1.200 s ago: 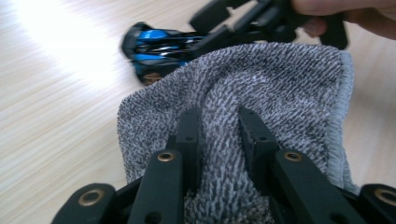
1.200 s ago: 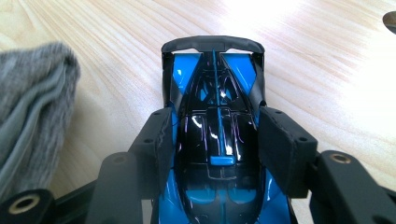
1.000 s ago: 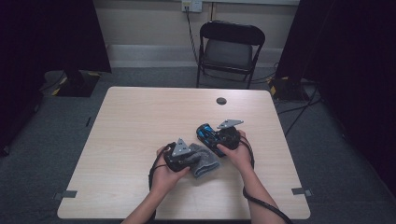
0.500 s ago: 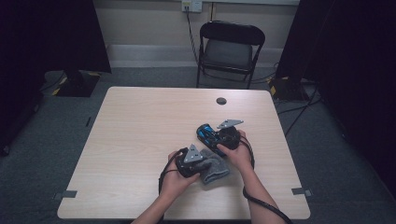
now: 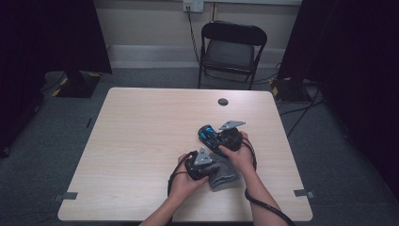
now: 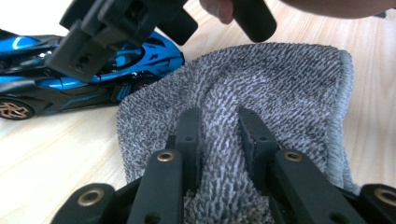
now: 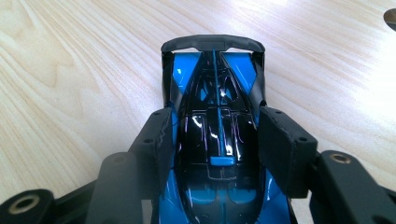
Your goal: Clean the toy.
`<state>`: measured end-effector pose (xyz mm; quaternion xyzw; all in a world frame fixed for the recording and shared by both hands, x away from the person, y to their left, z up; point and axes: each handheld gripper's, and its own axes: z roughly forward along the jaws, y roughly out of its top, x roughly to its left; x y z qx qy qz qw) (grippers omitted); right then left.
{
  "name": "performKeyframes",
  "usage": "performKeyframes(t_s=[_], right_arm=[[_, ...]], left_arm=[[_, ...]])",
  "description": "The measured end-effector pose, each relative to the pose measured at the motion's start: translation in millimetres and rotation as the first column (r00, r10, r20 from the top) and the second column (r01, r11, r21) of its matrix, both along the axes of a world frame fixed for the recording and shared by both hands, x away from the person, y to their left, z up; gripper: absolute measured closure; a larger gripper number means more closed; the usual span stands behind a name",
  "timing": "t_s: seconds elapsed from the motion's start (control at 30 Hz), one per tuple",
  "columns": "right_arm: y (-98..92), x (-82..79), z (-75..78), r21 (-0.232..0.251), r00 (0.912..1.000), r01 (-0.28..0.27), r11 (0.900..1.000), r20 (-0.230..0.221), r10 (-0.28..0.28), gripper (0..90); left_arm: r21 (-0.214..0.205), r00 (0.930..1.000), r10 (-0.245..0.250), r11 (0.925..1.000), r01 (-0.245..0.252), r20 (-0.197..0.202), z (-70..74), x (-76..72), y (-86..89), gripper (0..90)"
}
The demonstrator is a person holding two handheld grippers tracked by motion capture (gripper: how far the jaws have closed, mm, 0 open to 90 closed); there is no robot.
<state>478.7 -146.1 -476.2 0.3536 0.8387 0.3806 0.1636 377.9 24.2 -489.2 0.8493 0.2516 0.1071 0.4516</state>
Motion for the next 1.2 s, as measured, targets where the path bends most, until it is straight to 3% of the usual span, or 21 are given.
performKeyframes(t_s=[0.2, 0.43, 0.83, 1.2], right_arm=[[-0.6, -0.5, -0.3, 0.004, 1.0000, 0.001, 1.0000, 0.000, -0.001, 46.2], [-1.4, -0.9, -0.6, 0.007, 1.0000, 0.000, 1.0000, 0.001, 0.000, 46.2], [-1.6, -1.0, -1.0, 0.012, 1.0000, 0.002, 0.9999, 0.001, -0.002, 46.2], [-2.4, -1.5, -1.6, 0.019, 1.0000, 0.001, 0.9998, 0.005, -0.001, 46.2]], left_arm=[[0.007, 0.9999, 0.011, 0.9999, -0.011, -0.011, -4.3, 4.2, -1.0, 72.0], [0.024, 0.9993, 0.036, 0.9991, -0.036, -0.004, -3.2, 13.0, -2.3, 71.6], [0.047, 0.9981, 0.057, 0.9973, -0.056, -0.025, 0.3, 26.5, 2.0, 71.8], [0.064, 0.9945, 0.105, 0.9924, -0.105, -0.004, 1.3, 34.9, 16.7, 71.9]])
